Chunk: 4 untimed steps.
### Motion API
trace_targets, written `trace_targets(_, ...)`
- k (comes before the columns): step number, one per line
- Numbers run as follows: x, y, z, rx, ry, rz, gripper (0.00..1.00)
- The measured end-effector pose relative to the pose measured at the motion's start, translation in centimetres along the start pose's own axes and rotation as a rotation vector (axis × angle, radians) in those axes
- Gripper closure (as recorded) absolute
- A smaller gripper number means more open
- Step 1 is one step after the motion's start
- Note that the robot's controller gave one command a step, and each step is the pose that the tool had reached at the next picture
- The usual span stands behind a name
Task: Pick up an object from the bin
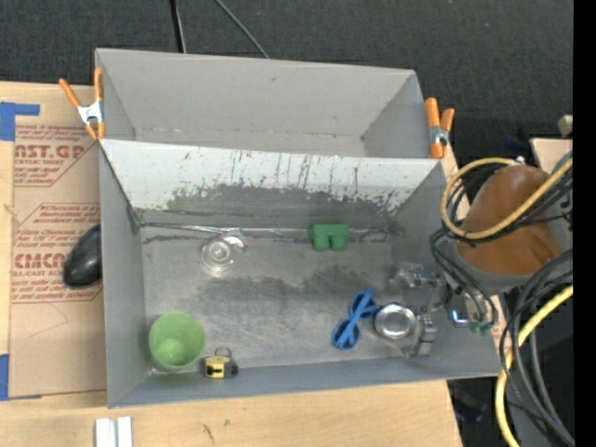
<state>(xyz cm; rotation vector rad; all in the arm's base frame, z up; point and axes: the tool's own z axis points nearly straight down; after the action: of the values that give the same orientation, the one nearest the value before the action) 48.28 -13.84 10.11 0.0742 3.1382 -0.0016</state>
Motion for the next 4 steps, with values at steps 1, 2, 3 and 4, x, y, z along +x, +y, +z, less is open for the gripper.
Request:
trace_targets(1,-0.4,-1.5,-0.8,0.0,0.001,-0.1,0.0)
trace_targets(2,-1.8,-1.6,3.4,-0.002,0.004,-0.121,0.0)
trace_targets(3,-0.2,-0.9,2.9,0.001,-0.015,-0.325,0.0)
trace_targets(4,0.2,-1.0,3.2,-0.002,0.001,-0.325,1.0)
